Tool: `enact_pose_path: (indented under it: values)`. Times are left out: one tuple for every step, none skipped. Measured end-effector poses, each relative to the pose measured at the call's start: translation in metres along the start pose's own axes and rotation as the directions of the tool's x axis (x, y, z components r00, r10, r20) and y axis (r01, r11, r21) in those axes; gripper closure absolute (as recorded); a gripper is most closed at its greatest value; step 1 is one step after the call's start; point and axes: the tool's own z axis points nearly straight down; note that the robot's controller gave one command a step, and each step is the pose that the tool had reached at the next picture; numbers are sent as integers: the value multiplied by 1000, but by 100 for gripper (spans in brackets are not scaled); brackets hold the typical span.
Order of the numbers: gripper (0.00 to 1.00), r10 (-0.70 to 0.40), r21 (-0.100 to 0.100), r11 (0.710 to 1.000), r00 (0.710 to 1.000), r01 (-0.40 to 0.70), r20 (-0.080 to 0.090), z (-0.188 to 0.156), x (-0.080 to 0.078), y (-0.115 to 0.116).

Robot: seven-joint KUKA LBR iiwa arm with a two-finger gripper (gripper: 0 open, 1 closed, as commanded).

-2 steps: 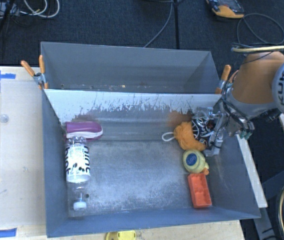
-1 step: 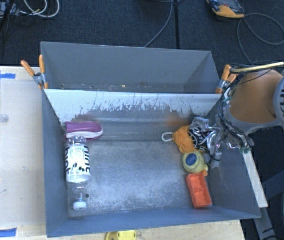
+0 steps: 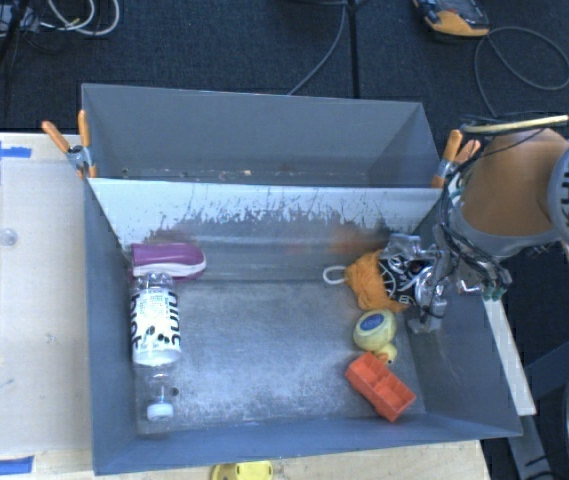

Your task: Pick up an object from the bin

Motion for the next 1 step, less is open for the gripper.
enact_pose_path:
  values:
    - [0, -133, 16, 991, 991, 132, 33, 13, 9, 15]
